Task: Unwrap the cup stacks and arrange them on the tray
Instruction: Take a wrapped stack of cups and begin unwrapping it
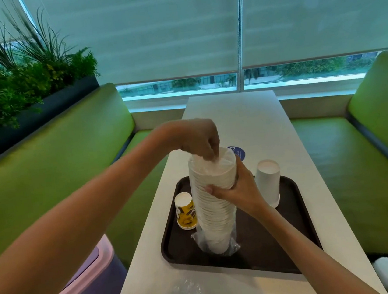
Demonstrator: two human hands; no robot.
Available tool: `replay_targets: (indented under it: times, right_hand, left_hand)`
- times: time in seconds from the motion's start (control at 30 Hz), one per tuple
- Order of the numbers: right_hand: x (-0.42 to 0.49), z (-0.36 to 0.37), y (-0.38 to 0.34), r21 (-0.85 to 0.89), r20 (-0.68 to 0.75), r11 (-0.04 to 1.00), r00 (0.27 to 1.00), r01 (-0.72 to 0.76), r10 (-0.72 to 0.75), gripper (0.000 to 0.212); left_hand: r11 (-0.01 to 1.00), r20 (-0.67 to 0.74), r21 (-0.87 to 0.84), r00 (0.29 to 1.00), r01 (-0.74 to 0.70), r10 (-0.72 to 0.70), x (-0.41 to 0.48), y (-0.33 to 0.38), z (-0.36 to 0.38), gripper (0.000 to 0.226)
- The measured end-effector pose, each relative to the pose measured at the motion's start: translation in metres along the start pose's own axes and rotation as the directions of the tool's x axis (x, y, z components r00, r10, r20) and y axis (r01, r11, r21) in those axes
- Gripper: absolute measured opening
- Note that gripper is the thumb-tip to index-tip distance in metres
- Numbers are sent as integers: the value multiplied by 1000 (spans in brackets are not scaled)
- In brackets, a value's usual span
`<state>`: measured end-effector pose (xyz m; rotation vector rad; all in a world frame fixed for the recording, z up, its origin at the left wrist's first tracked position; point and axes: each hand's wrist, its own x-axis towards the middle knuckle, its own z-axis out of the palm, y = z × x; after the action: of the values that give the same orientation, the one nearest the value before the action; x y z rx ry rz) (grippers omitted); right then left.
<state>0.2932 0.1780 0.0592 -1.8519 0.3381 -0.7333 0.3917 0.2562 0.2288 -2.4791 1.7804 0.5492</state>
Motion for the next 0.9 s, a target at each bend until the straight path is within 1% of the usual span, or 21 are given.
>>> replay_targets:
  times: [0.07, 0.1, 0.13, 0.2, 0.27, 0.33, 0.4, 0.43, 0.47, 0.53, 0.6, 0.7, 0.77, 0.83, 0.9]
  right_hand:
    - [3, -4, 0, 3, -2, 1000, 1000, 2, -2, 90]
    - [4, -6, 1, -1, 1, 1000, 1000, 2, -2, 94]
    - [6, -7, 1, -11, 7, 1000, 1000, 7, -7, 98]
    - [6, -9, 1, -29, 32, 1000, 999, 6, -5, 107]
    - [7, -11, -1, -35, 60, 999, 998, 4, -2, 110]
    - [7, -11, -3, -32, 75, 999, 997, 5, -2, 110]
    - [6, -11, -3, -32, 82, 999, 997, 10, -7, 109]
    - [6, -11, -3, -33, 88, 999, 996, 15, -12, 107]
    - [6, -11, -4, -37, 95, 999, 995, 22, -18, 104]
    - [7, -11, -5, -46, 103, 998, 994, 32, -27, 101]
    - [8, -13, -6, -60, 110, 998, 994, 35, -28, 96]
    - [7, -13, -7, -70, 111, 997, 994, 31, -23, 87]
    - [6, -12, -6, -64, 104, 998, 994, 24, -17, 91]
    - [6, -11, -5, -56, 108, 998, 994, 24, -18, 96]
    - [6, -9, -5, -58, 115, 998, 993, 23, -17, 94]
  left_hand:
    - [998, -210, -24, 976, -59, 52, -17, 3, -6, 12]
    - [995, -261, -53, 963, -83, 67, -25, 2, -3, 12]
    - [991, -303, -74, 949, -112, 85, -33, 3, 1, 12]
    - [982, -343, -85, 930, -171, 132, -47, 2, 15, 10]
    - [954, -355, -180, 920, -241, 166, -58, -4, 17, 7]
    - [900, -434, -339, 894, -275, 109, -60, -17, 12, 14]
    - [880, -518, -397, 855, -262, 21, -52, -31, 12, 19]
    - [894, -510, -382, 860, -232, 5, -47, -35, 14, 16]
    - [916, -470, -351, 883, -196, 10, -40, -38, 17, 13]
    - [966, -329, -233, 944, -116, 35, -27, -42, 24, 23]
    - [995, -223, -84, 974, -46, 26, -16, -41, 26, 29]
    - [997, -180, 77, 984, 14, 0, -7, -38, 24, 31]
    - [986, -176, 164, 984, 27, 2, -4, -34, 24, 34]
    - [977, -188, 211, 981, 3, 38, -1, -30, 26, 38]
    - [974, -175, 227, 982, -26, 67, 2, -28, 29, 41]
